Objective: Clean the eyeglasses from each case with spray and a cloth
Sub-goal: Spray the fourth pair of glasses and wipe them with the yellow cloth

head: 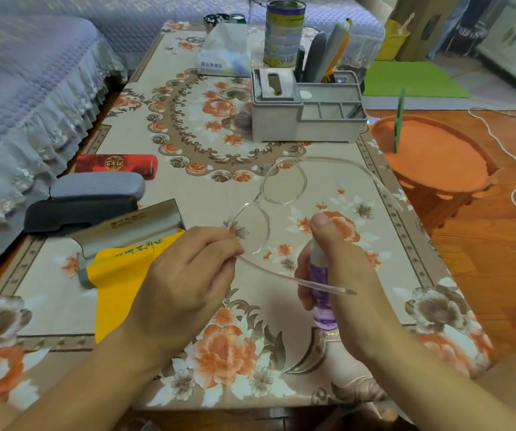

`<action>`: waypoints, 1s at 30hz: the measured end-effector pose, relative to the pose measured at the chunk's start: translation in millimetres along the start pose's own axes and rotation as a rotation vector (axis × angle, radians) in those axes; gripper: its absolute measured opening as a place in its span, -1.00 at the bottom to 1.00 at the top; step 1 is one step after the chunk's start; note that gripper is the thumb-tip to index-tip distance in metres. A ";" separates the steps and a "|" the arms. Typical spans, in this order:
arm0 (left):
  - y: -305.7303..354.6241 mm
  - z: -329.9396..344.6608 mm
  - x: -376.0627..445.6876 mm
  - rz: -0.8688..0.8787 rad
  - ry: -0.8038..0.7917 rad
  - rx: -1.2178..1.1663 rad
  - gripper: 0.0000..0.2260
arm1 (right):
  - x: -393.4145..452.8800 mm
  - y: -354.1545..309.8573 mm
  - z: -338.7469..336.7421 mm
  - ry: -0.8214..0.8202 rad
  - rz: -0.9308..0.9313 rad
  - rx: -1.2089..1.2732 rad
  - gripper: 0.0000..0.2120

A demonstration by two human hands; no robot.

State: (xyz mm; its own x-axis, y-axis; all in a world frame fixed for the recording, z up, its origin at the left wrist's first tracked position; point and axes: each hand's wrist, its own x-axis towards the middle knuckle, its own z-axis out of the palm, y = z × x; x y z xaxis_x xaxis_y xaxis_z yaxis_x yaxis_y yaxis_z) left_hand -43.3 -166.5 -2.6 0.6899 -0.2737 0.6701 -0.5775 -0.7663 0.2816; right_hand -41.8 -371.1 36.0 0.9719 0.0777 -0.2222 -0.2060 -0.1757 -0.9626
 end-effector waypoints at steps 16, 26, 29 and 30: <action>7.1 4.7 0.5 -0.091 0.034 -0.068 -0.90 | 2.7 6.1 7.6 0.050 -0.042 -0.165 -0.30; 3.8 6.6 -0.7 -0.103 0.038 -0.055 -0.91 | 22.0 -1.1 -32.2 0.272 -0.183 -0.156 -0.14; 5.7 7.8 -1.3 -0.092 0.031 -0.058 -0.91 | 25.3 1.9 -29.1 0.277 -0.192 -0.222 -0.28; 6.4 7.8 -1.8 -0.092 0.029 -0.059 -0.92 | 26.8 2.8 -28.1 0.281 -0.190 -0.219 -0.35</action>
State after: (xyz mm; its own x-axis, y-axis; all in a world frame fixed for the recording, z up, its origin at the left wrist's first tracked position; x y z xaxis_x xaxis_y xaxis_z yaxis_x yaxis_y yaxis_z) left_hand -44.9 -175.4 -7.4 0.7288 -0.1859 0.6590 -0.5374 -0.7518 0.3822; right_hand -13.1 -397.0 31.7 0.9899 -0.1368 0.0366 -0.0200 -0.3911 -0.9201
